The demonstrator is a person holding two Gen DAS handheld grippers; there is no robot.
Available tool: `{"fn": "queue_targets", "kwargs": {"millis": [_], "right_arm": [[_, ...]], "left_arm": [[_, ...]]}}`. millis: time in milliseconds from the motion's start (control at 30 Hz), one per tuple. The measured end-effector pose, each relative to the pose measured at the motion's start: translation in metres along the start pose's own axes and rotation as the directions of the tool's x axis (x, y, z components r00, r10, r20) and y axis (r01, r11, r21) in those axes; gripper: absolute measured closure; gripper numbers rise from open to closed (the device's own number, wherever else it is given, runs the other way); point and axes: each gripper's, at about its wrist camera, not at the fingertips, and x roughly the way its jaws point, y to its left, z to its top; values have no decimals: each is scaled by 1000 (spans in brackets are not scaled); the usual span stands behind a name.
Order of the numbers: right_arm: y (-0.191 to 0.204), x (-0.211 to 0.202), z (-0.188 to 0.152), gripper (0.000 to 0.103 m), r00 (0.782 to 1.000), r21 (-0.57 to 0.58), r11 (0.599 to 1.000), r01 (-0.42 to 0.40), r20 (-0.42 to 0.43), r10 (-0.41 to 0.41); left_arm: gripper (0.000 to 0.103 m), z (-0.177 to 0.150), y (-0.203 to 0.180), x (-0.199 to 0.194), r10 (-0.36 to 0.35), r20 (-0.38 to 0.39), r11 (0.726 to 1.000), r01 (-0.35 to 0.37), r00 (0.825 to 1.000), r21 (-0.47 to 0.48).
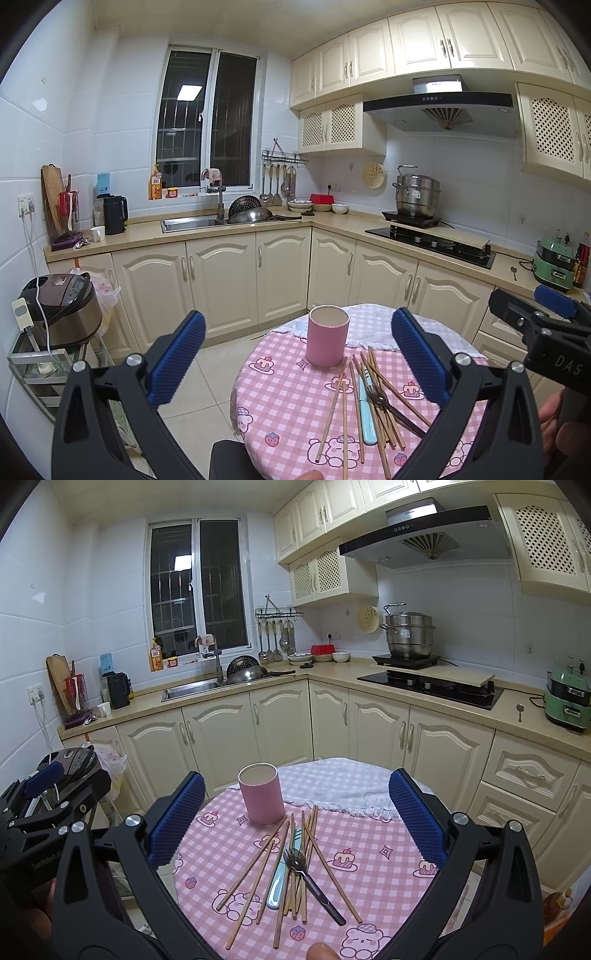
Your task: Organize utensils
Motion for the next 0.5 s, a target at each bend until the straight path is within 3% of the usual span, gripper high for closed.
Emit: {"fn": "queue_targets", "kwargs": {"millis": [500], "right_arm": [[-4,18,1,5,1000,-16,1000,4,-31,-5]], "left_arm": [[4,1,1,26,9,-31,1000,-9,999,5]]}}
